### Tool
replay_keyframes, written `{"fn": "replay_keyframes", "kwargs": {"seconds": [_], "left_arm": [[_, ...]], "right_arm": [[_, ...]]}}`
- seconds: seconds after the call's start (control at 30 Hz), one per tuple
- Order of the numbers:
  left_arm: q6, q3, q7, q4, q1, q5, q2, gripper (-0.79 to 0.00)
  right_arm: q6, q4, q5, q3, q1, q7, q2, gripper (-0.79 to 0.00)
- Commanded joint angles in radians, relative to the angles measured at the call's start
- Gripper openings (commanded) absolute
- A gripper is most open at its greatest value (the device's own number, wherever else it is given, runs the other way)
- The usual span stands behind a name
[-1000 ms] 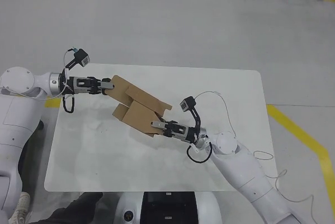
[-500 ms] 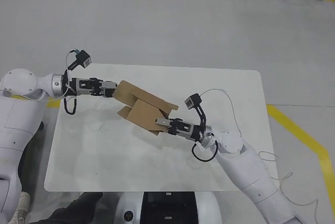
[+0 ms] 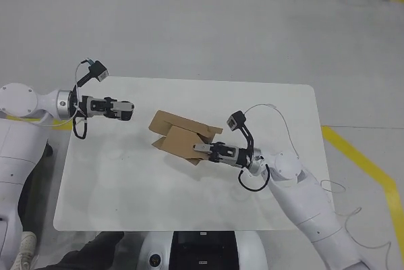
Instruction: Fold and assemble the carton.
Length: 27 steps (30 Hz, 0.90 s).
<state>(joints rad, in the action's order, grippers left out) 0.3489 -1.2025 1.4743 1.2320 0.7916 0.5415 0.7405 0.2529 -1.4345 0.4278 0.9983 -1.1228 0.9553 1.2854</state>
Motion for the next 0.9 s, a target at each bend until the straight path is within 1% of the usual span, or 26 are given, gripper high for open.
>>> {"fn": "replay_keyframes", "kwargs": {"seconds": [0.0,0.23,0.37,0.47,0.57,0.7,0.87], "left_arm": [[-0.014,0.001,0.011,0.037,-0.001,0.017,-0.001,0.000],[-0.028,0.035,0.025,0.115,-0.004,0.027,0.002,0.000],[-0.041,0.068,0.038,0.128,-0.013,0.032,0.007,0.000],[-0.064,0.100,0.061,0.127,-0.024,0.047,0.014,0.000],[-0.069,0.136,0.062,0.102,-0.038,0.062,0.018,0.000],[-0.132,0.189,0.062,0.068,-0.070,0.111,0.022,0.000],[-0.133,0.244,0.062,0.044,-0.106,0.152,0.021,0.000]], "right_arm": [[-0.009,-0.005,-0.007,0.000,-0.004,0.012,-0.002,-0.785],[-0.020,-0.026,0.035,-0.002,-0.023,0.038,-0.004,-0.785],[-0.004,-0.037,0.062,0.007,-0.034,0.024,-0.005,-0.785],[0.013,-0.044,0.073,0.014,-0.038,0.019,-0.005,-0.785],[0.046,-0.047,0.063,0.022,-0.041,0.009,-0.007,-0.785],[0.075,-0.035,0.047,0.028,-0.038,0.002,-0.007,-0.785],[0.097,-0.023,0.019,0.017,-0.032,0.011,-0.008,-0.785]]}}
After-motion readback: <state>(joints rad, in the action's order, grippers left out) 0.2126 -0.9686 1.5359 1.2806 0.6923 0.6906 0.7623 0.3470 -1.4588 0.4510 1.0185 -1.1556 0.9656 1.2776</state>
